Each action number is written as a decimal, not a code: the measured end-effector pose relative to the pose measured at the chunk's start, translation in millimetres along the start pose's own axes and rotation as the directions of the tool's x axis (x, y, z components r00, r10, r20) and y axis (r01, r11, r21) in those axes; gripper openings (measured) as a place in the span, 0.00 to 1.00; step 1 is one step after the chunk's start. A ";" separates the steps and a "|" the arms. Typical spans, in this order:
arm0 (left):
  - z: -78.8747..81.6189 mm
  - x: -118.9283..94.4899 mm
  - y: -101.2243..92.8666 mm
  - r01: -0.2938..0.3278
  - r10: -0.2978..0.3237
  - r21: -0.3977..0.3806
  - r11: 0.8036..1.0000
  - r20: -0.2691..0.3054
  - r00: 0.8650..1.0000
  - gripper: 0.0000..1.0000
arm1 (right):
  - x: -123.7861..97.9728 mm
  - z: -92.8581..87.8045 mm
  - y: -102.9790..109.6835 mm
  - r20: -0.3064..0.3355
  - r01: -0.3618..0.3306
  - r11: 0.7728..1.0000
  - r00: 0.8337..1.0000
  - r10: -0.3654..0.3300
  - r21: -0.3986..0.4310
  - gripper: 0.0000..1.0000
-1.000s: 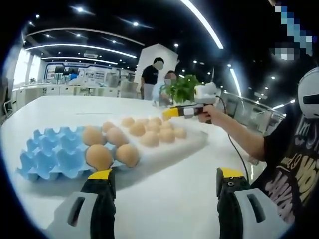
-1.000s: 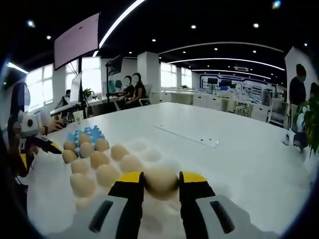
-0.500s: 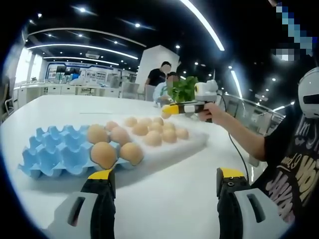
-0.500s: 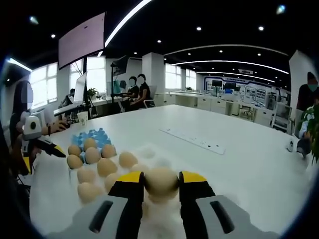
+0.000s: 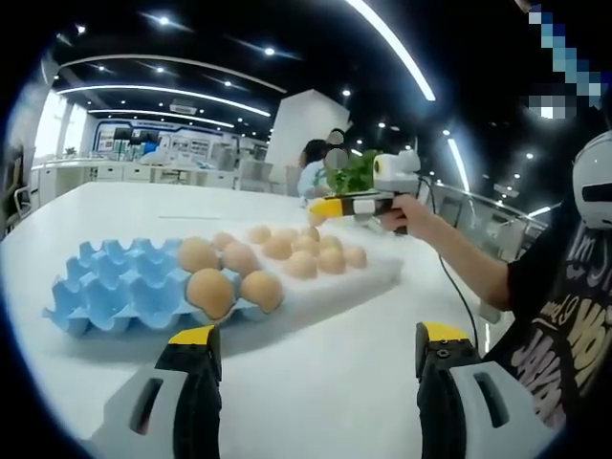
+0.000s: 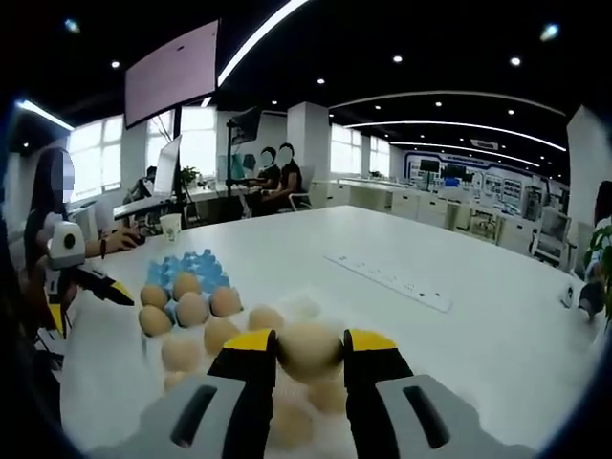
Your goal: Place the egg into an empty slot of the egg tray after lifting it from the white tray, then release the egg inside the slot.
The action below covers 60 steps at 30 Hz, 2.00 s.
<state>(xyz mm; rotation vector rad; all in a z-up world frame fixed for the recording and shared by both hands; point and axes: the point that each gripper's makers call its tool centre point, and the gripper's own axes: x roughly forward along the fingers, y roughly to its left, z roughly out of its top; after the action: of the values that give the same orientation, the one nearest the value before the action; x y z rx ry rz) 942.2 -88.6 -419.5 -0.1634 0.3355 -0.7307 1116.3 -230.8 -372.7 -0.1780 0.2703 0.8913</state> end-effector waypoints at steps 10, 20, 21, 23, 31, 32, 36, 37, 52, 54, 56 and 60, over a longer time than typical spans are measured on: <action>-1.0 -2.4 2.0 -0.005 0.005 -0.002 1.000 0.005 1.000 0.85 | 13.9 7.3 5.7 0.001 -0.037 0.999 0.999 0.037 -0.015 0.29; -1.3 -8.3 5.8 -0.027 0.028 -0.010 1.000 0.012 1.000 0.85 | 28.2 13.3 19.3 0.009 -0.079 0.997 0.997 0.079 -0.021 0.29; -1.1 -8.5 5.7 -0.028 0.028 -0.010 1.000 0.013 1.000 0.85 | 29.3 14.1 20.5 0.010 -0.083 0.996 0.997 0.083 -0.021 0.29; -1.1 -8.6 5.8 -0.028 0.028 -0.009 1.000 0.013 1.000 0.85 | 32.3 15.8 23.9 0.011 -0.092 0.995 0.996 0.092 -0.025 0.29; -1.3 -10.8 7.7 -0.032 0.033 -0.013 0.999 0.015 0.999 0.85 | 43.3 22.3 34.4 0.015 -0.117 0.992 0.993 0.118 -0.035 0.29; -1.4 -11.4 8.4 -0.035 0.035 -0.013 0.999 0.015 0.999 0.85 | 44.4 22.9 35.5 0.015 -0.120 0.992 0.993 0.121 -0.036 0.29; -2.7 -12.9 9.3 -0.037 0.038 -0.016 0.999 0.015 0.999 0.85 | 50.5 25.9 41.7 0.014 -0.135 0.990 0.991 0.136 -0.042 0.29; -2.8 -13.1 9.2 -0.037 0.038 -0.016 0.999 0.014 0.999 0.85 | 52.4 27.1 43.4 0.015 -0.139 0.989 0.990 0.140 -0.043 0.29; -1.0 -18.0 13.4 -0.047 0.048 -0.022 0.999 0.024 0.999 0.85 | 80.9 37.0 65.2 0.005 -0.201 0.978 0.979 0.202 -0.061 0.29; -0.9 -18.7 14.5 -0.049 0.050 -0.022 0.999 0.025 0.998 0.85 | 83.6 37.5 67.2 0.004 -0.207 0.976 0.978 0.207 -0.062 0.29; -1.2 -19.1 15.6 -0.051 0.051 -0.023 0.998 0.025 0.998 0.85 | 87.2 37.8 69.3 0.001 -0.213 0.975 0.977 0.213 -0.062 0.29; -1.4 -19.6 16.9 -0.052 0.053 -0.024 0.998 0.027 0.998 0.85 | 94.1 38.3 73.2 -0.006 -0.224 0.973 0.975 0.224 -0.062 0.29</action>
<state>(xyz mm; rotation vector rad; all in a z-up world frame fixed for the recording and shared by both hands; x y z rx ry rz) 938.6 -63.0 -420.5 -0.1859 0.3208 -0.6724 1121.0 -105.8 -368.0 -0.2078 0.2646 1.1249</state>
